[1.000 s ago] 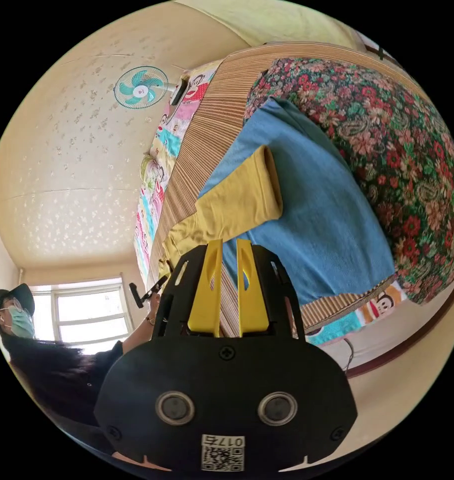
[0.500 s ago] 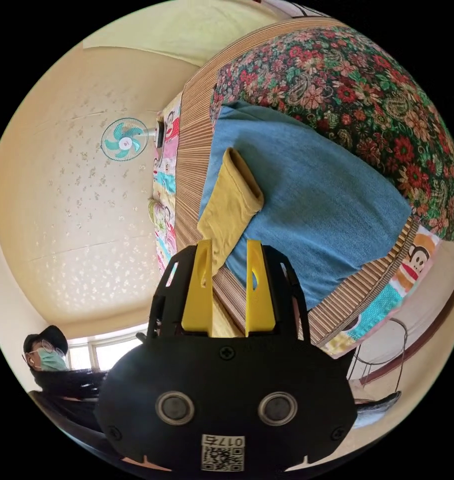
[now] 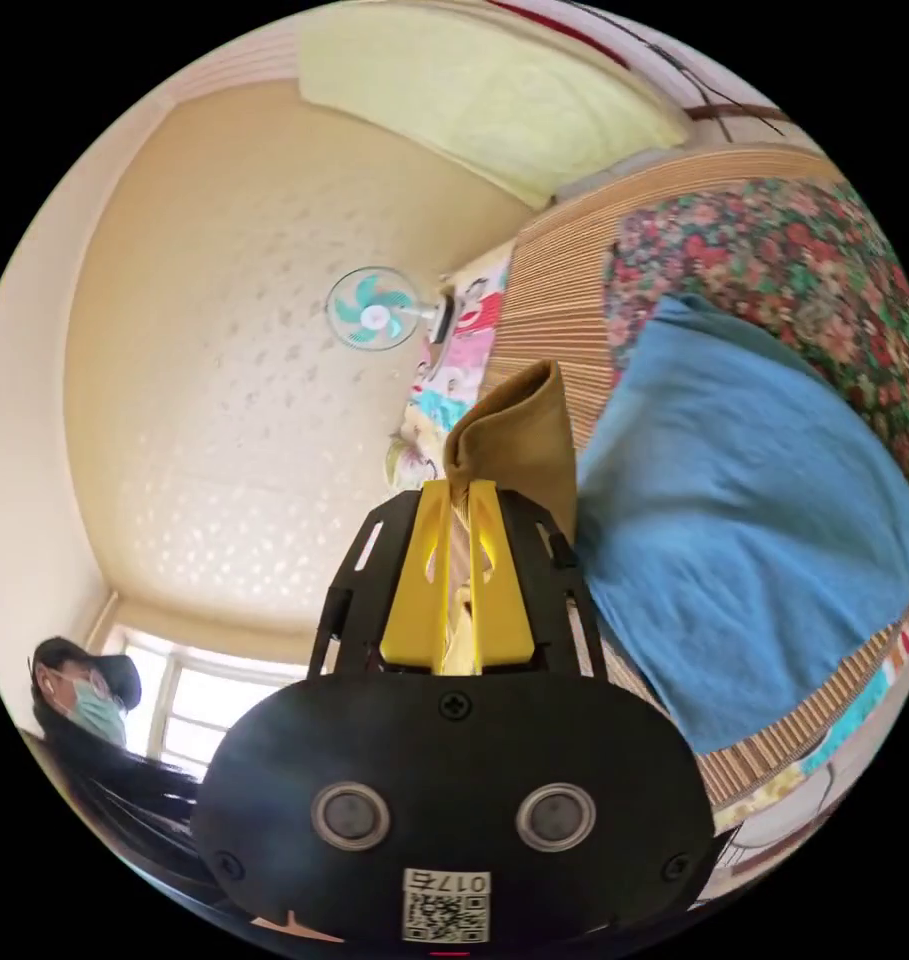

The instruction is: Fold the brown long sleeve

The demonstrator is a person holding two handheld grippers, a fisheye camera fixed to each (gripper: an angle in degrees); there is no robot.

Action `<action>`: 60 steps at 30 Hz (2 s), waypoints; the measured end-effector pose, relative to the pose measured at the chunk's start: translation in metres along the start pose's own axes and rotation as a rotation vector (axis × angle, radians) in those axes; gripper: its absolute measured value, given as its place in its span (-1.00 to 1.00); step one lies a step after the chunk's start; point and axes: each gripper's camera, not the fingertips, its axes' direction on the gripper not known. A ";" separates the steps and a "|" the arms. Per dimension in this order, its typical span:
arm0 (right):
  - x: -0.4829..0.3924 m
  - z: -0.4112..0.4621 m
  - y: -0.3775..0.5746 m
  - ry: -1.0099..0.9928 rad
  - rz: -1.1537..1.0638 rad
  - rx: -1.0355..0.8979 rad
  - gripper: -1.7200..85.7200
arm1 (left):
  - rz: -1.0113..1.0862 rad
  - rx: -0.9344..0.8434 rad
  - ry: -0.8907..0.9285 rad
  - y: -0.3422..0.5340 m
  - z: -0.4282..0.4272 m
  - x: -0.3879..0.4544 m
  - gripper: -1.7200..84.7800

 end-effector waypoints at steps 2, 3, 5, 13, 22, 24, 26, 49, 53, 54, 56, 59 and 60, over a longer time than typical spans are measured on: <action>-0.070 0.062 0.031 -0.091 -0.181 -0.121 -0.88 | -0.110 0.010 -0.068 0.043 -0.043 -0.037 -0.75; -0.086 0.080 0.043 -0.121 -0.217 -0.154 -0.88 | -0.138 0.015 -0.083 0.054 -0.054 -0.047 -0.75; -0.141 0.153 0.101 -0.281 -0.319 -0.274 -0.88 | -0.236 0.035 -0.132 0.095 -0.092 -0.084 -0.75; -0.153 0.372 0.332 -0.296 -0.422 -0.855 -0.88 | -0.318 -0.016 -0.162 0.181 -0.153 -0.157 -0.74; -0.042 0.191 0.339 0.277 -0.567 -0.894 -0.80 | -0.264 -0.153 0.008 0.217 -0.163 -0.202 -0.70; -0.022 0.145 0.330 0.454 -0.563 -0.880 -0.78 | -0.252 -0.185 0.029 0.221 -0.160 -0.201 -0.70; 0.009 0.105 0.329 0.646 -0.508 -0.943 -0.75 | -0.253 -0.222 0.021 0.227 -0.157 -0.199 -0.71; -0.068 0.022 0.264 -0.460 -0.266 -0.557 -0.89 | -0.376 0.398 0.678 0.130 -0.343 -0.225 -0.89; -0.072 0.174 0.203 -0.373 -0.298 -0.639 -0.90 | -0.445 0.518 0.436 0.031 -0.306 -0.266 -0.87; -0.069 0.193 0.196 -0.306 -0.299 -0.659 -0.90 | -0.457 0.517 0.379 0.018 -0.297 -0.273 -0.86; -0.065 0.237 0.179 -0.002 -0.288 -0.627 -0.90 | -0.520 0.420 0.207 -0.025 -0.260 -0.296 -0.79; -0.100 0.259 0.202 0.047 -0.373 -0.641 -0.90 | -0.510 0.362 0.089 -0.038 -0.245 -0.295 -0.73; -0.111 0.262 0.213 0.072 -0.427 -0.658 -0.90 | -0.494 0.360 0.069 -0.035 -0.245 -0.291 -0.72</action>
